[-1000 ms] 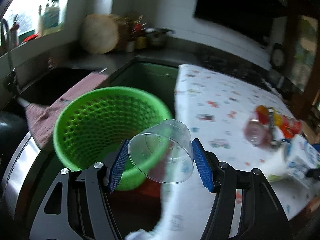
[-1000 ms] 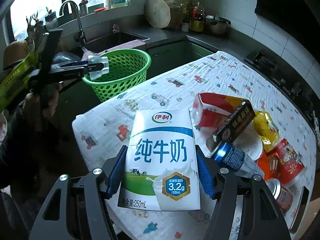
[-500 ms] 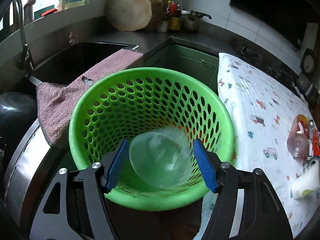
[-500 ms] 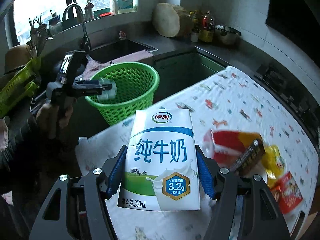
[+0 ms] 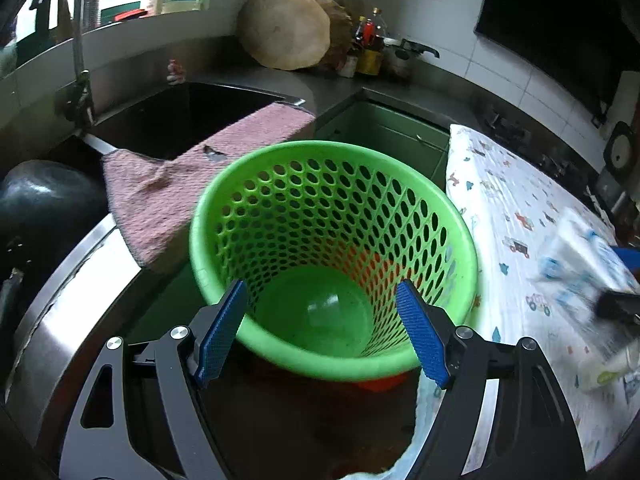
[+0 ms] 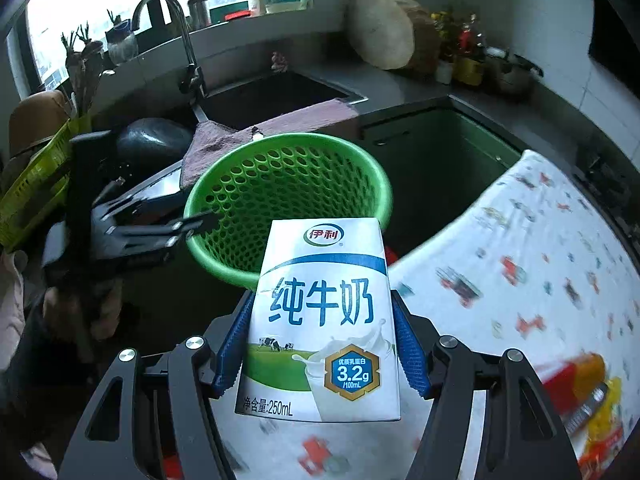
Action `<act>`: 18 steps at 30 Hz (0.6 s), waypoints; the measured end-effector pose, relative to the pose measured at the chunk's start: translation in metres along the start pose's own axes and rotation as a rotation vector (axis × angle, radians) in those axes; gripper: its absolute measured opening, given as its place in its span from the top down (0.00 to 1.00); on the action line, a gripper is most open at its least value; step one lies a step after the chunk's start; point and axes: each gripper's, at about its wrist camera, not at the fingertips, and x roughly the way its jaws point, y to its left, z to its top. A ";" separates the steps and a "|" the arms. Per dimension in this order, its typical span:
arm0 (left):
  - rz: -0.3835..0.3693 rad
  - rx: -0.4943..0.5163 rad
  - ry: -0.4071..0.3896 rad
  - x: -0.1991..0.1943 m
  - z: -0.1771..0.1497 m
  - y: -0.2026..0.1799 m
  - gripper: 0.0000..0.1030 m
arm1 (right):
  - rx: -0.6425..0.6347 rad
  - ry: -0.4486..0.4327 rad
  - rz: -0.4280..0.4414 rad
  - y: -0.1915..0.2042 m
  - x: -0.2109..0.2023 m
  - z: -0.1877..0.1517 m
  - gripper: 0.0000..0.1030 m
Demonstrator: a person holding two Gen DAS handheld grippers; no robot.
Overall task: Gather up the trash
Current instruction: 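Lower the milk carton over the green basket and open the right tool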
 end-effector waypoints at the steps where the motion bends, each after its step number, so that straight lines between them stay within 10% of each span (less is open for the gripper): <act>1: 0.005 -0.002 -0.004 -0.003 -0.001 0.002 0.26 | -0.004 0.006 0.005 0.004 0.009 0.006 0.39; 18: 0.009 -0.045 -0.011 -0.022 -0.015 0.010 0.26 | -0.033 -0.001 -0.001 0.030 0.056 0.048 0.27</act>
